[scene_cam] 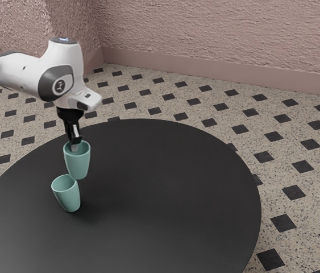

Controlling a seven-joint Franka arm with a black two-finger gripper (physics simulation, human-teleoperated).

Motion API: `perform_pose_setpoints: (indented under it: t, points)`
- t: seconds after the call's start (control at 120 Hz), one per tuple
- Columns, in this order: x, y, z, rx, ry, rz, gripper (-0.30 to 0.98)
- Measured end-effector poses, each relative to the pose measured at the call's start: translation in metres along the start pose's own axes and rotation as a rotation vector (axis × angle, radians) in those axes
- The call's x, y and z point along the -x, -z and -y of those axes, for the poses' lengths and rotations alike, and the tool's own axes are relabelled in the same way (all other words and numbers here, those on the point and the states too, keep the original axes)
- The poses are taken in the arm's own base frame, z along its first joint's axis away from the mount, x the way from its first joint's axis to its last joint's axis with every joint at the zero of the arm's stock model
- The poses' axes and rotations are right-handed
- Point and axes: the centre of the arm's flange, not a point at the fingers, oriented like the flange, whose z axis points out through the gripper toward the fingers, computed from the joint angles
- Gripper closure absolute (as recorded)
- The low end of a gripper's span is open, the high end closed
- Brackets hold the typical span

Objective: Place the right cup onto the left cup

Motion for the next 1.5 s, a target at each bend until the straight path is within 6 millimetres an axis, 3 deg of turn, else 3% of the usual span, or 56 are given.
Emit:
perform_pose_setpoints:
  t: [0.275, 0.942, 1.5]
  points:
    - [0.023, -0.006, 0.001, 0.022, 0.029, 0.021, 0.79]
    - [0.038, -0.008, 0.004, 0.034, 0.046, 0.079, 0.78]
    - [0.023, -0.036, 0.002, 0.050, 0.037, 0.107, 0.78]
